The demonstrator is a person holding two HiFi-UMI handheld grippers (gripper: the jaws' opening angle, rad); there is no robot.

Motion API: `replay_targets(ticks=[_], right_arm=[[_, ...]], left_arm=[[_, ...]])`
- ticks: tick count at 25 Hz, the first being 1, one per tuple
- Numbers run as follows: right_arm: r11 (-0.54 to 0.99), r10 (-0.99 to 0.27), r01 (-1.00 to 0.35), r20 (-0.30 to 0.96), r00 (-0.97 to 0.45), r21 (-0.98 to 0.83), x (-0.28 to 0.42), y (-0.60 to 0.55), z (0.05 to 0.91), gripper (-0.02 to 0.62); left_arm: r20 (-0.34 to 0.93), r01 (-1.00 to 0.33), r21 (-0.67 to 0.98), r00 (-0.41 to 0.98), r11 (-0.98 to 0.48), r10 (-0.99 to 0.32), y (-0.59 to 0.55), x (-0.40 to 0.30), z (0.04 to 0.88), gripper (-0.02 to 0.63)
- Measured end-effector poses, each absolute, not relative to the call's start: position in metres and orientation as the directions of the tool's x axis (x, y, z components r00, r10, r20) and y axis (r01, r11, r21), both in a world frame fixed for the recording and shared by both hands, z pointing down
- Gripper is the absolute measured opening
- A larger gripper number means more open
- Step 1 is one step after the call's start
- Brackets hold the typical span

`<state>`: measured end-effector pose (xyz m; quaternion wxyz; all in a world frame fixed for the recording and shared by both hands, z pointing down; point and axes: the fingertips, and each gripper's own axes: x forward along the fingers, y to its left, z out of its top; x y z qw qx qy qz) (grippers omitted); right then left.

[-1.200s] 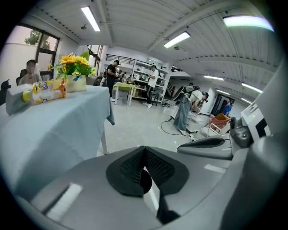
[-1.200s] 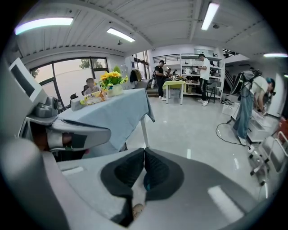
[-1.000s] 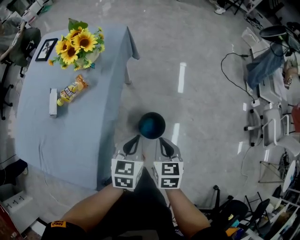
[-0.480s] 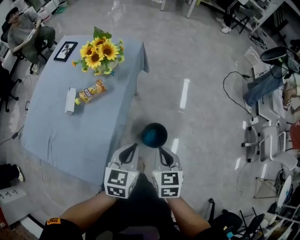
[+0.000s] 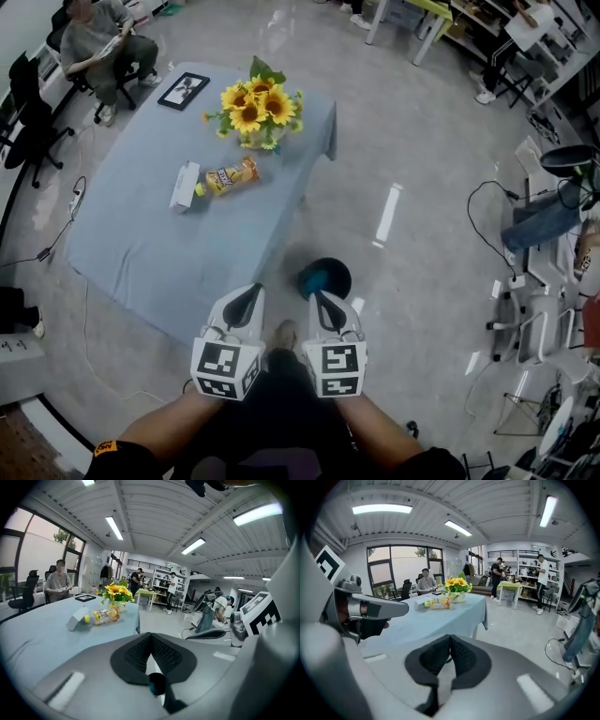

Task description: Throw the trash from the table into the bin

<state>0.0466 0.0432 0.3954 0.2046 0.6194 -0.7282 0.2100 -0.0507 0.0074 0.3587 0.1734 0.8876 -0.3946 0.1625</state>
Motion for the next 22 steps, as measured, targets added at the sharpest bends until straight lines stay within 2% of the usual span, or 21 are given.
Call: replay_targets(ticks=[10, 22], right_arm=[[0.285, -0.816, -0.957, 0.511, -0.271, -0.053, -0.001, 0.029, 0.356, 0.003], [0.352, -0.799, -0.935, 0.504, -0.329, -0.052, -0.029, 0.025, 0.348, 0.003]], left_arm=[[0.396, -0.852, 0.171, 0.519, -0.495, -0.757, 0.003, -0.119, 0.328, 0.006], [0.403, -0.876, 0.121, 0.473, -0.467, -0.783, 0.008, -0.143, 0.322, 0.006]])
